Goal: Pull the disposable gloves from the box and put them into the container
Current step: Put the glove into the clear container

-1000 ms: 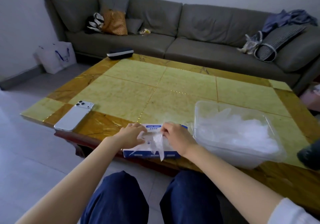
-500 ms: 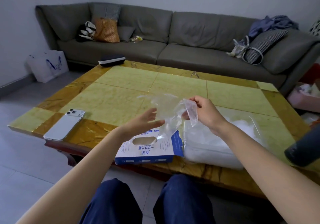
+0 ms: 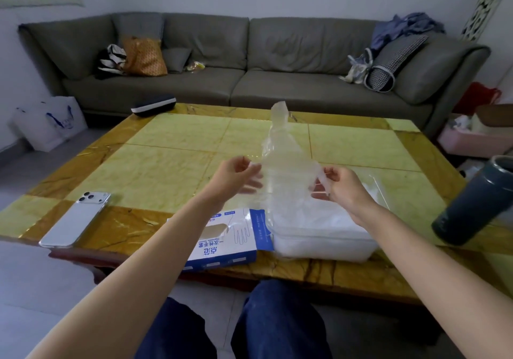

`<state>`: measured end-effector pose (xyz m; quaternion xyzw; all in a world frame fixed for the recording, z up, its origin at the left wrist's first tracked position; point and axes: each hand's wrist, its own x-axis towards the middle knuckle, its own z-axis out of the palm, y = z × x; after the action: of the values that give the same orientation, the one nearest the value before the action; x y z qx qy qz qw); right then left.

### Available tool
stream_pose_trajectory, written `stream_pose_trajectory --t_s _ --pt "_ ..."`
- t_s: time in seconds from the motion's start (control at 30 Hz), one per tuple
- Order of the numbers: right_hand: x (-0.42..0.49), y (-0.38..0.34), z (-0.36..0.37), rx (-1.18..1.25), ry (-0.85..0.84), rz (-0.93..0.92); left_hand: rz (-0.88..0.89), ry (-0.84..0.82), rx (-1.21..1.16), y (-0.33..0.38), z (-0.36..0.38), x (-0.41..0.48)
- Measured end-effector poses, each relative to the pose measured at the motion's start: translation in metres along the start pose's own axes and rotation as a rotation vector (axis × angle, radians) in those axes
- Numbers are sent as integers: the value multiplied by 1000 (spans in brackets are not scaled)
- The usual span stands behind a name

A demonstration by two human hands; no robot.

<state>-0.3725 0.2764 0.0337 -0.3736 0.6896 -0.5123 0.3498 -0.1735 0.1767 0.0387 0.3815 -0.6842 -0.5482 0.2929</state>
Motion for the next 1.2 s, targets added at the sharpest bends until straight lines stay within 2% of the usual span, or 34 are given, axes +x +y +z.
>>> stream_pose_trajectory --t_s 0.07,0.13,0.2,0.23,0.3,0.37,0.57,0.7,0.77,0.93,1.03,1.13,1.2 --pt "-2 0 -4 -223 192 -186 18 48 96 6 3 3" --pt "-14 -11 -5 -371 315 -602 74 79 329 11 7 8" --pt "-25 -21 -1 -515 200 -969 127 46 524 18 14 11" --pt "-28 -23 3 -604 81 -1052 150 11 588 22 19 12" --pt "-30 -23 11 -802 -91 -1075 205 -66 678 30 31 10" --pt "-23 -19 15 -904 -92 -1041 240 -108 716 37 40 6" --pt "-7 -24 -2 -745 -50 -677 203 -210 640 46 44 -1" --pt "0 -29 -15 -742 -25 -559 203 -231 662 52 46 4" --pt "5 -34 -24 -714 73 -581 270 -186 652 59 47 9" --pt "4 -49 -42 -548 363 -820 601 156 539 76 50 18" --pt "-7 -45 -52 -574 439 -985 691 196 554 69 50 13" --pt "-19 -19 -56 -718 259 -992 629 69 742 46 53 5" --pt "-22 1 -53 -831 55 -857 524 -68 926 26 57 5"
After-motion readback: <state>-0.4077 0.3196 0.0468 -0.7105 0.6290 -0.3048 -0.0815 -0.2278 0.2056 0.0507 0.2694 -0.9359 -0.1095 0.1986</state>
